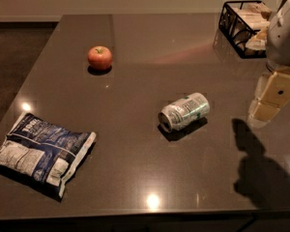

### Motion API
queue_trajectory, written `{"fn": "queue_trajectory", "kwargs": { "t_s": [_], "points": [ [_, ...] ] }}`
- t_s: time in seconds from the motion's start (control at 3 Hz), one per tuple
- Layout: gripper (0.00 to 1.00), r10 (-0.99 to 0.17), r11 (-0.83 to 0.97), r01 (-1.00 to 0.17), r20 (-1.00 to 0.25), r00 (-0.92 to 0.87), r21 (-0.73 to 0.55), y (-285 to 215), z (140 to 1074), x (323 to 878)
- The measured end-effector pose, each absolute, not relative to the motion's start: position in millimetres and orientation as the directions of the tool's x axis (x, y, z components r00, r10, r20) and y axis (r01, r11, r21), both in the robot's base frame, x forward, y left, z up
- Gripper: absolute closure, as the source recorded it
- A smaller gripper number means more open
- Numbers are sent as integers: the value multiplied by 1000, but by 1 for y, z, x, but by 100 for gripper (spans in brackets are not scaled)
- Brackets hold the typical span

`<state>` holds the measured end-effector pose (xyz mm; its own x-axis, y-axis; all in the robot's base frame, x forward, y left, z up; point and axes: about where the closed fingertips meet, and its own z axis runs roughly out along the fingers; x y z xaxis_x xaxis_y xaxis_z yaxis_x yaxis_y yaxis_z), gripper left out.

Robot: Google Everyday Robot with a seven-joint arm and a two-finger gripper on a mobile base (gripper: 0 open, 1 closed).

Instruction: Place 7up can upright

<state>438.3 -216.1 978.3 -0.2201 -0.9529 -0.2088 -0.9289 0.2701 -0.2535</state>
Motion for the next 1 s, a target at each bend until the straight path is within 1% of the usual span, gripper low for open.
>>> {"fn": "queue_trajectory", "kwargs": {
  "t_s": [0.33, 0.67, 1.0],
  "points": [
    [0, -953, 270, -929, -209, -220, -254, -216, 978, 438],
    [0, -969, 203, -944, -192, -156, -260, -206, 974, 444],
    [0, -985, 83, -968, -166, -44, -237, -192, 955, 456]
  ]
}}
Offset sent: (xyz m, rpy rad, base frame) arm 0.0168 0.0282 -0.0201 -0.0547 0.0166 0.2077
